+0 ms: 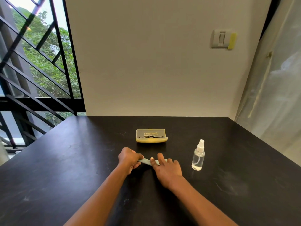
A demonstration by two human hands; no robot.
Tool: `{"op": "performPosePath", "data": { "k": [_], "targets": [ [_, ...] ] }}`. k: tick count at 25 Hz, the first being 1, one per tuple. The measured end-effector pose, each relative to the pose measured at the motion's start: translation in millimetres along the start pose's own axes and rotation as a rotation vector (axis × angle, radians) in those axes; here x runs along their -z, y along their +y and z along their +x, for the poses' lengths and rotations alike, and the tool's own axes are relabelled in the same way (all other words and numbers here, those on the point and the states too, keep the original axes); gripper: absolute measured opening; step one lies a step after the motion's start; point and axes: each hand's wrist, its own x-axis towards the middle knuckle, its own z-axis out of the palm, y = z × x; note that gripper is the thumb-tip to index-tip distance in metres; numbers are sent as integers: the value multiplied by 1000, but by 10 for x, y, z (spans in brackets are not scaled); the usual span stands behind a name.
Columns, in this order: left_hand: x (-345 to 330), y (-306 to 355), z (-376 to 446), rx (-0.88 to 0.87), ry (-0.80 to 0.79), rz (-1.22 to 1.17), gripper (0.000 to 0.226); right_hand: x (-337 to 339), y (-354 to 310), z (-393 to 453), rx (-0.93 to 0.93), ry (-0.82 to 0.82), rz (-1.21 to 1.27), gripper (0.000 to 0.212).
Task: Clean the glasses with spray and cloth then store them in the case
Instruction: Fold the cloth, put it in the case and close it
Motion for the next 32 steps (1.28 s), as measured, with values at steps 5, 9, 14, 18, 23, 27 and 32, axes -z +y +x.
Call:
{"op": "performPosePath", "data": {
  "k": [5,9,14,18,23,27,32],
  "targets": [
    [-45,109,-34,-120,7,117,27,-5,-7,28,9,-1,112,57],
    [-168,193,-101,-294,24,374,38,-14,221,188,-267,65,1132,42],
    [-362,258,-229,-456,31,548,37,100,378,243,-395,-97,1983,16],
    [-457,310,-250,-443,-17,493,22,79,434,335,-413,-115,2015,16],
    [-352,257,-223,-375,-94,183,11,41,471,355,-489,-7,1870,17],
    [-270,79,-117,-439,-69,315,7,-21,448,380,-528,33,1693,19],
    [-259,-65,-114,-556,-190,532,15,-71,473,374,-554,83,1577,17]
  ]
}}
